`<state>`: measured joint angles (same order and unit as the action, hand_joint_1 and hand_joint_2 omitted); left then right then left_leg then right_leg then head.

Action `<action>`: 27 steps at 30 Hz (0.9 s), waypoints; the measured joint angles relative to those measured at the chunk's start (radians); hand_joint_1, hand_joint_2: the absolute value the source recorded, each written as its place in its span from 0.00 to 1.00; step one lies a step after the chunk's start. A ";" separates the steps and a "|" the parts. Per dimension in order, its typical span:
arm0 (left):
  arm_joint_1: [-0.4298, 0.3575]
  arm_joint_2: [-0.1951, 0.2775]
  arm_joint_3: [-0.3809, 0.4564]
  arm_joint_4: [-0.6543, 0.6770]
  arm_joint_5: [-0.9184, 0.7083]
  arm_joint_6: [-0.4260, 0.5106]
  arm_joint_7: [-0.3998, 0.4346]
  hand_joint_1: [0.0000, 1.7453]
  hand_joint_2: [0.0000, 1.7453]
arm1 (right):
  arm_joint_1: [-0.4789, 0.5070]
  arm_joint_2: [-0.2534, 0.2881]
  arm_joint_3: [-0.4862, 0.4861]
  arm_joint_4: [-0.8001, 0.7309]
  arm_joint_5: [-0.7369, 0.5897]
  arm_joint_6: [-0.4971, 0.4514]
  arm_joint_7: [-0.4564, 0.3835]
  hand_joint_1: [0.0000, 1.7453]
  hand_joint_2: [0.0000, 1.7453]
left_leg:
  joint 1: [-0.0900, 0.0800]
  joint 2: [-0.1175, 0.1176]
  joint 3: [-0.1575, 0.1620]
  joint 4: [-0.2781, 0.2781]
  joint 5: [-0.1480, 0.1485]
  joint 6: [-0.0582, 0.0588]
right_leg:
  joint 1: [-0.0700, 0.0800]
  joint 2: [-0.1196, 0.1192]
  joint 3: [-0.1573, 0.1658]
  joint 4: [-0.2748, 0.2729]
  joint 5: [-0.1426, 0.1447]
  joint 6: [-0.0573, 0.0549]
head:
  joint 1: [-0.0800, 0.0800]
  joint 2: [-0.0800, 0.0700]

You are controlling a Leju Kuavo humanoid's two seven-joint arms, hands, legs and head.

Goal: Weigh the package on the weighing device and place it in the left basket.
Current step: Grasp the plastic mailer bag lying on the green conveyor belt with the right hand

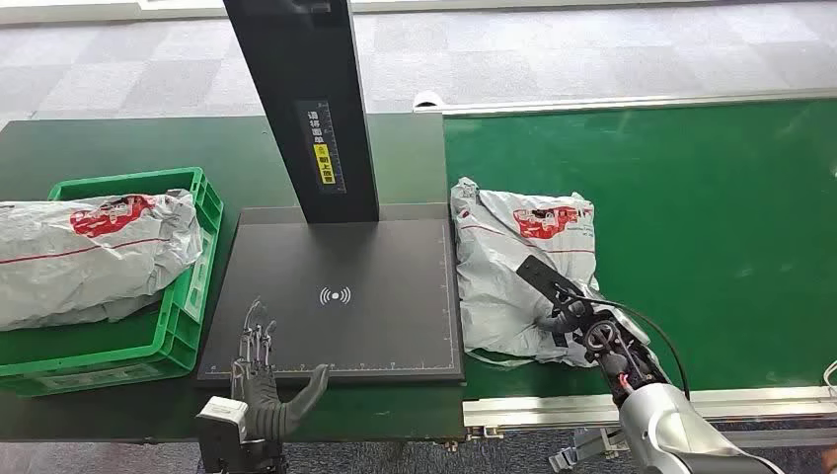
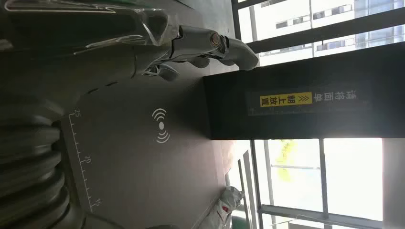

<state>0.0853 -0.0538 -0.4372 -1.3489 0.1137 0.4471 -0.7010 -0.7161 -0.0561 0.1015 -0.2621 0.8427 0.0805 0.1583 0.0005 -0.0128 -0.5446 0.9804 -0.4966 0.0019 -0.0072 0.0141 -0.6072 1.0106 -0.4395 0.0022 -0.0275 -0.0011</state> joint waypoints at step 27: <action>0.008 0.008 0.005 -0.035 -0.004 0.024 0.000 0.00 1.00 | -0.006 0.007 -0.038 -0.023 -0.046 -0.127 -0.180 1.00 1.00 | 0.000 0.000 0.000 0.000 0.000 0.000 | 0.000 0.000 0.001 0.000 0.000 0.000 | 0.000 0.000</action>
<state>0.0937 -0.0463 -0.4325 -1.3844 0.1099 0.4706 -0.7011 -0.7217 -0.0492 0.0634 -0.2851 0.7964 -0.0468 -0.0212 0.0005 -0.0130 -0.5445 0.9804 -0.4965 0.0019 -0.0072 0.0138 -0.6060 1.0107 -0.4394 0.0022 -0.0276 -0.0011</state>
